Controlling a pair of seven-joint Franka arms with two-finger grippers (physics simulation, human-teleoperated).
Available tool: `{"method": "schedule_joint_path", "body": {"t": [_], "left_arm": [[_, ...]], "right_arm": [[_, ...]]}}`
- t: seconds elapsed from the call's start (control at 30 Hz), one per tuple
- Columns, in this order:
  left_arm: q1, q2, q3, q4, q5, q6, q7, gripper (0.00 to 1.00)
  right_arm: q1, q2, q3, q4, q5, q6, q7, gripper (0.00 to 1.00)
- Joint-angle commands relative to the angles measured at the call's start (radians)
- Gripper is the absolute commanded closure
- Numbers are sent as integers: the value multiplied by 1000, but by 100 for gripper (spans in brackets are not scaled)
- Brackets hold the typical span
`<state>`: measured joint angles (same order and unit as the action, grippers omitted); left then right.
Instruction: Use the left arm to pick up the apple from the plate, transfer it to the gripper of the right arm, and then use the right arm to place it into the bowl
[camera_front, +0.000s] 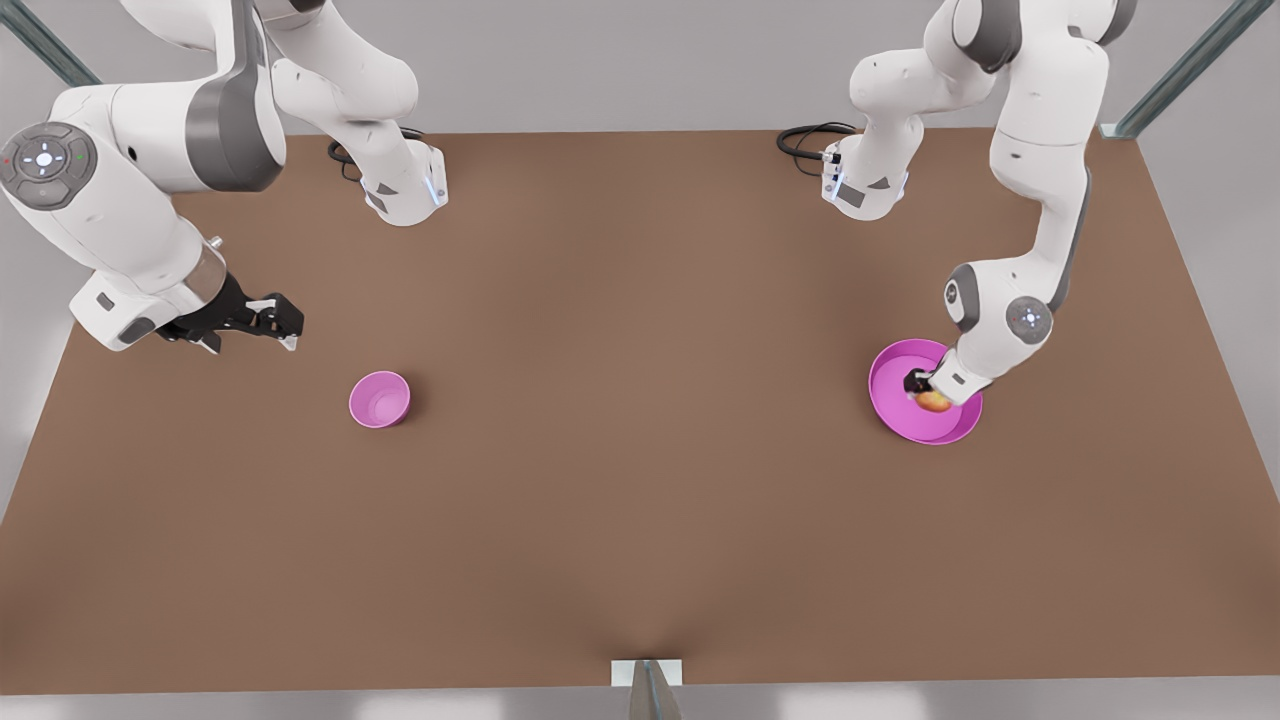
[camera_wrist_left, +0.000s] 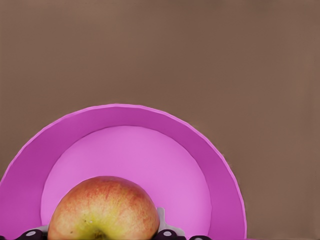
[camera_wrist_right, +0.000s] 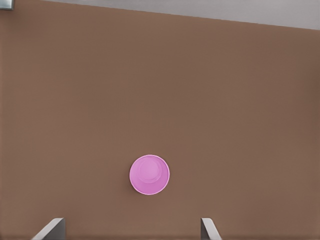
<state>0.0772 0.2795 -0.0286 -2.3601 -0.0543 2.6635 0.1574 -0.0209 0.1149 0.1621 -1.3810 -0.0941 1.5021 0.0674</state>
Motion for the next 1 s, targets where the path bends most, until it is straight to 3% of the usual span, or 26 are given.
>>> {"method": "schedule_joint_path", "body": {"t": [0.0, 0.2, 0.33, 0.43, 0.6, 0.67, 0.77, 0.9, 0.97], "left_arm": [[-5, -17, -49, 18, -87, -7, 13, 22], [-48, -28, -149, 272, -666, -493, 7, 22], [-106, 30, -157, 358, -1059, -625, -153, 22], [-189, 61, -165, 409, -1331, -622, -285, 22], [-320, 78, -194, 479, -1549, -508, -774, 25], [-407, 164, -194, 550, -1650, -363, -981, 26], [-438, 290, -234, 691, -1740, -326, -1016, 29], [-438, 405, -280, 818, -1789, -321, -1015, 29], [-436, 426, -320, 841, -1834, -277, -1016, 29]], "right_arm": [[-1, 0, 1, 0, 1, 0, 3, 0], [1, -1, 2, 0, 1, 0, 5, 0], [-1, -1, 1, 0, 1, 0, 3, 0], [-5, 0, -1, 0, 1, 0, -1, 0], [-10, 0, -1, 0, 2, 6, -3, 0], [-2, 2, -1, 0, 2, 13, 8, 0], [98, 35, 5, -1, 37, 82, 37, 0], [58, 121, -10, -3, 525, 153, 25, 0], [58, 177, -6, -12, 732, 286, 17, 0]]}}
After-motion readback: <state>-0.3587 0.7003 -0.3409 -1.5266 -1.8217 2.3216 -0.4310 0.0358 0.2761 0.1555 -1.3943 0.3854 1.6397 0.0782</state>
